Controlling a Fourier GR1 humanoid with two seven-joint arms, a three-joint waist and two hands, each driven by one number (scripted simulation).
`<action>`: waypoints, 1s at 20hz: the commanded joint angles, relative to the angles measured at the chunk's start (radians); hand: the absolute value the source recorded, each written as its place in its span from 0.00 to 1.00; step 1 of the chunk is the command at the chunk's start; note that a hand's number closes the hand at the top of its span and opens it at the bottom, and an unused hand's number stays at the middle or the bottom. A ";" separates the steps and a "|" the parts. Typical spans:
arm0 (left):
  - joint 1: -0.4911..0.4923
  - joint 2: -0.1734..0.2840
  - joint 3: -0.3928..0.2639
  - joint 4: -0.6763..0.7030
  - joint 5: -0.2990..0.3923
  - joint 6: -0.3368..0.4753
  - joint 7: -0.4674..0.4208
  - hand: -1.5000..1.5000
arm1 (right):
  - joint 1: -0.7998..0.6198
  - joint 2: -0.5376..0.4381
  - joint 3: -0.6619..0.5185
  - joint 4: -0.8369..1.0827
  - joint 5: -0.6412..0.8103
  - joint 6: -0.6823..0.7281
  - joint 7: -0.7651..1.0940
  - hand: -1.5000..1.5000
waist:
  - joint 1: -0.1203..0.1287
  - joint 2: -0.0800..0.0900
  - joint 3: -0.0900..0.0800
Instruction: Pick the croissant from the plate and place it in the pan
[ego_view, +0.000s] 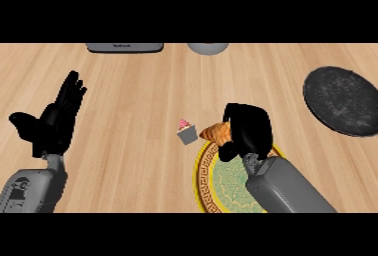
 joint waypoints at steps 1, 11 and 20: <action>0.041 0.008 0.006 -0.008 -0.014 -0.005 -0.031 0.50 | -0.008 -0.028 -0.028 -0.165 0.074 -0.032 0.059 1.00 | -0.005 -0.002 0.000; 0.000 -0.013 0.017 -0.001 -0.017 -0.001 -0.005 0.50 | -0.024 -0.105 -0.344 -0.151 -0.003 -0.211 -0.079 1.00 | 0.006 0.005 0.001; 0.045 -0.014 0.023 -0.029 -0.007 -0.033 -0.020 0.50 | 0.013 -0.292 -0.650 0.138 -0.228 -0.298 -0.439 1.00 | 0.013 0.008 0.001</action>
